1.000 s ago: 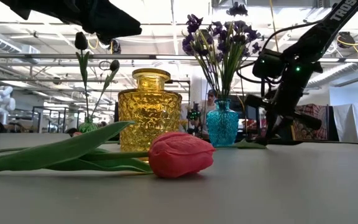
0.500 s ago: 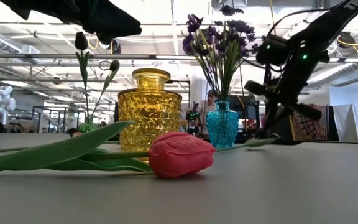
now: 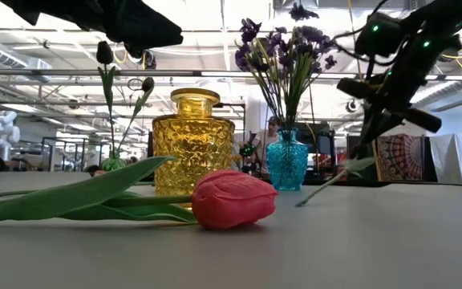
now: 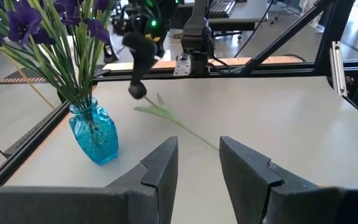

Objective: Sort flowers into vase by color
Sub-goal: Put the black flower into the green vase

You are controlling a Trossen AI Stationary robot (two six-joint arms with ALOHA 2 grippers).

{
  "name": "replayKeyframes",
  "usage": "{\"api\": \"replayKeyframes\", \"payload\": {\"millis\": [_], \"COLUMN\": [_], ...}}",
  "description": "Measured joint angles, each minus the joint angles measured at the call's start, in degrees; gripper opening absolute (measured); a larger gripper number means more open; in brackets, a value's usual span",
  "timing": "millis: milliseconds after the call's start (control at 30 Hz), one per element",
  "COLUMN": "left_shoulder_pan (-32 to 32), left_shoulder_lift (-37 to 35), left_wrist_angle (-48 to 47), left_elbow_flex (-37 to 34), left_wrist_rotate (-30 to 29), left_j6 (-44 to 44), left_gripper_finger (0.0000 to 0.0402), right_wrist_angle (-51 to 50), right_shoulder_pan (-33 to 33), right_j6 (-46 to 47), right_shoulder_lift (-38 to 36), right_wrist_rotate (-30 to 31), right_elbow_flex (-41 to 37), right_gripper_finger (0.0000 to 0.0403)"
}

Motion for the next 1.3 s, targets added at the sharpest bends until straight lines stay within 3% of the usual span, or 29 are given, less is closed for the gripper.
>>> {"api": "replayKeyframes", "payload": {"millis": [200, 467, 1300], "left_shoulder_pan": [0.0, 0.0, 0.0], "left_shoulder_lift": [0.0, 0.0, 0.0], "left_wrist_angle": [0.0, 0.0, 0.0], "left_elbow_flex": [0.0, 0.0, 0.0], "left_wrist_rotate": [0.0, 0.0, 0.0], "left_j6": [-1.3, -1.3, -4.2], "left_gripper_finger": [0.0127, 0.0127, 0.0127], "right_wrist_angle": [-1.5, -1.7, 4.2], "right_shoulder_pan": [0.2, 0.2, 0.2], "right_j6": [-1.7, -10.0, -41.1], "right_shoulder_lift": [-7.3, -15.1, -36.1], "right_wrist_rotate": [3.5, 3.0, -11.8], "right_elbow_flex": [0.0, 0.0, 0.0], "right_gripper_finger": [0.0000, 0.0000, 0.0000]}}
